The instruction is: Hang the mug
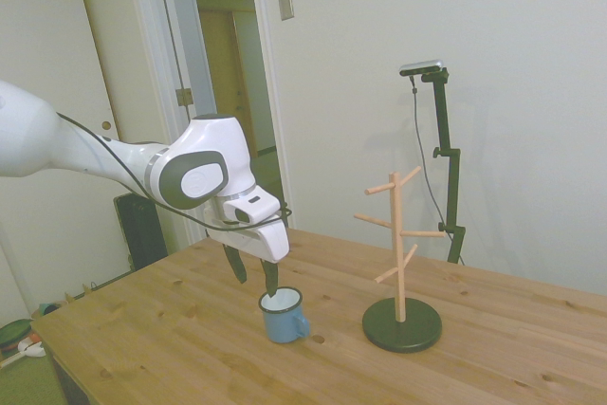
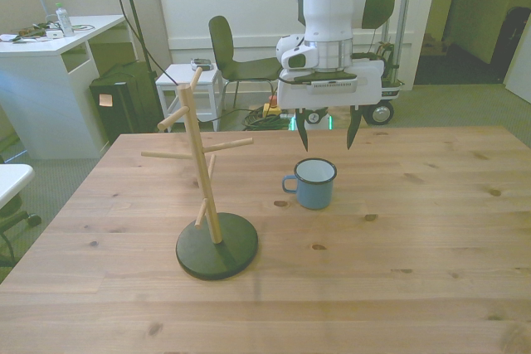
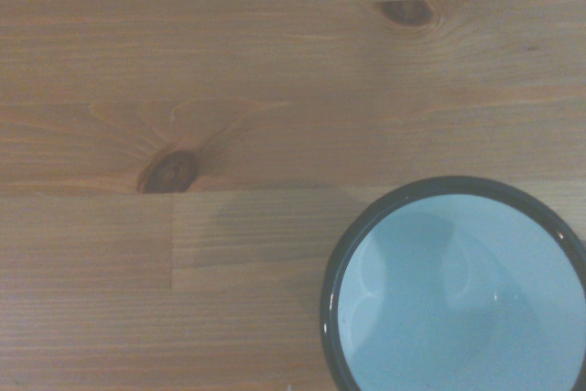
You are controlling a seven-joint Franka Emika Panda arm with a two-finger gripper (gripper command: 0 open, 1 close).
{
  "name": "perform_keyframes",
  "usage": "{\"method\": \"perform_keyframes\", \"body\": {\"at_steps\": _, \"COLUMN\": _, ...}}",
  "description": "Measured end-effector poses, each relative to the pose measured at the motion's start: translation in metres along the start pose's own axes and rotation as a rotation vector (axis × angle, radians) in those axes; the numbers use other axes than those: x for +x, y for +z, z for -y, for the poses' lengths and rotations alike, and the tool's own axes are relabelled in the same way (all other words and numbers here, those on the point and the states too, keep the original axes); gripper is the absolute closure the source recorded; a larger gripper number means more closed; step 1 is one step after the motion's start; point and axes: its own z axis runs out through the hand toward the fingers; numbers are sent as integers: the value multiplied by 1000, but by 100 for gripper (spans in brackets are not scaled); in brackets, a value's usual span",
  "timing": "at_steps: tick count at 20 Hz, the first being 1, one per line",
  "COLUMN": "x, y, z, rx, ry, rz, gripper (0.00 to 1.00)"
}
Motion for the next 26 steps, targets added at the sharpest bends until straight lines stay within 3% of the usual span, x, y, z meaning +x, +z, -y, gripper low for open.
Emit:
{"method": "perform_keyframes", "body": {"at_steps": 10, "x": 13, "y": 31, "z": 13, "rx": -10, "ry": -4, "rz": 7, "gripper": 0}}
{"method": "perform_keyframes", "body": {"at_steps": 26, "x": -10, "y": 69, "z": 48, "rx": -10, "ry": -26, "rz": 2, "gripper": 0}}
